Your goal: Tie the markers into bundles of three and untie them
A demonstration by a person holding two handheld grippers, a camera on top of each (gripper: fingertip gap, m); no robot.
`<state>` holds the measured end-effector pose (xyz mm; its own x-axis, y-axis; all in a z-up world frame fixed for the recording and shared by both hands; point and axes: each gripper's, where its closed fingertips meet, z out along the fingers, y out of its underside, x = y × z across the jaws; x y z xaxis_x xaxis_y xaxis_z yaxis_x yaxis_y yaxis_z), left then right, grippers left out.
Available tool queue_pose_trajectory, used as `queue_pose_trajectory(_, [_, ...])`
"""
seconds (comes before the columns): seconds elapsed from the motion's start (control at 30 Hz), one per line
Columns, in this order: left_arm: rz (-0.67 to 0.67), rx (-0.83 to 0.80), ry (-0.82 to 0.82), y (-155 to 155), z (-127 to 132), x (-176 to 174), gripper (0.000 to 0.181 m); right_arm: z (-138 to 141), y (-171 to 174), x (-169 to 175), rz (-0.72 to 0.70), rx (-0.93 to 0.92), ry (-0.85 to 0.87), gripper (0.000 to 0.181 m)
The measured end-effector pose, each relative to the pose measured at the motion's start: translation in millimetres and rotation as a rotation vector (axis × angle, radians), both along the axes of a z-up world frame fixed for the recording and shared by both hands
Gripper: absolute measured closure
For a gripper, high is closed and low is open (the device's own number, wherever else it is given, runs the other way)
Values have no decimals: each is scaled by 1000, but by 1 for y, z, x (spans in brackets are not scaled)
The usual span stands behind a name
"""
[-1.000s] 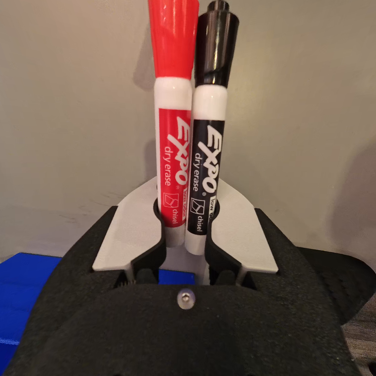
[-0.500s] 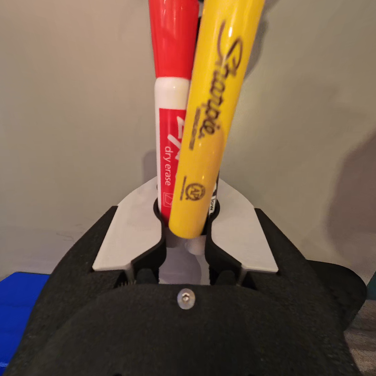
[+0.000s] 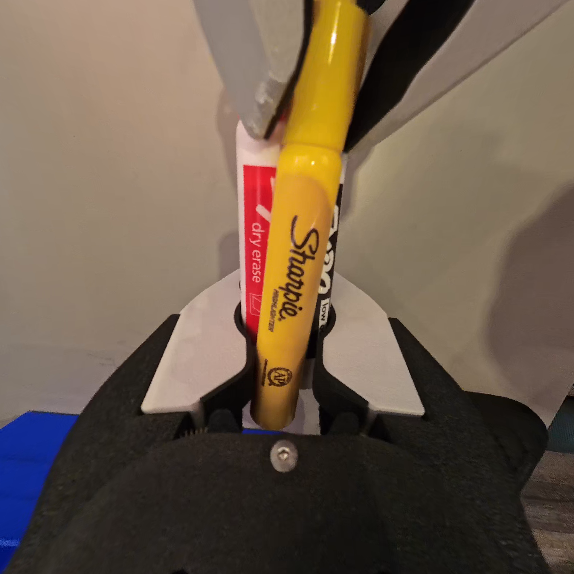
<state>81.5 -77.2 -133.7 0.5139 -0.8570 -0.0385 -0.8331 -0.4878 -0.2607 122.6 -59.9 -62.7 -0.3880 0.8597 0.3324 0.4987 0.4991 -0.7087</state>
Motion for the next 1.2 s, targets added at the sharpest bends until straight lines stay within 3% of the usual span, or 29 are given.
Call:
queue_pose_trajectory(0.03, [4,-5,10,-1,0,-2,138,0,2,1,-10,-3,-4,153])
queue_pose_trajectory(0.23, [25,-28,37,-2,-2,-11,139,8,3,7,8,-140,42,159])
queue_pose_trajectory(0.73, [19,-41,26,1,-3,-5,139,5,10,10,12,-186,48,163])
queue_pose_trajectory(0.83, [24,-49,31,1,-6,-5,138,15,12,12,10,-209,104,137])
queue_pose_trajectory(0.93, [42,-50,39,2,-9,-8,138,28,23,32,-1,-260,140,138])
queue_pose_trajectory(1.03, [65,-34,48,7,-8,-13,138,13,52,64,-95,-267,103,140])
queue_pose_trajectory(1.2, [64,14,5,23,1,-6,138,-35,106,91,-355,-466,110,149])
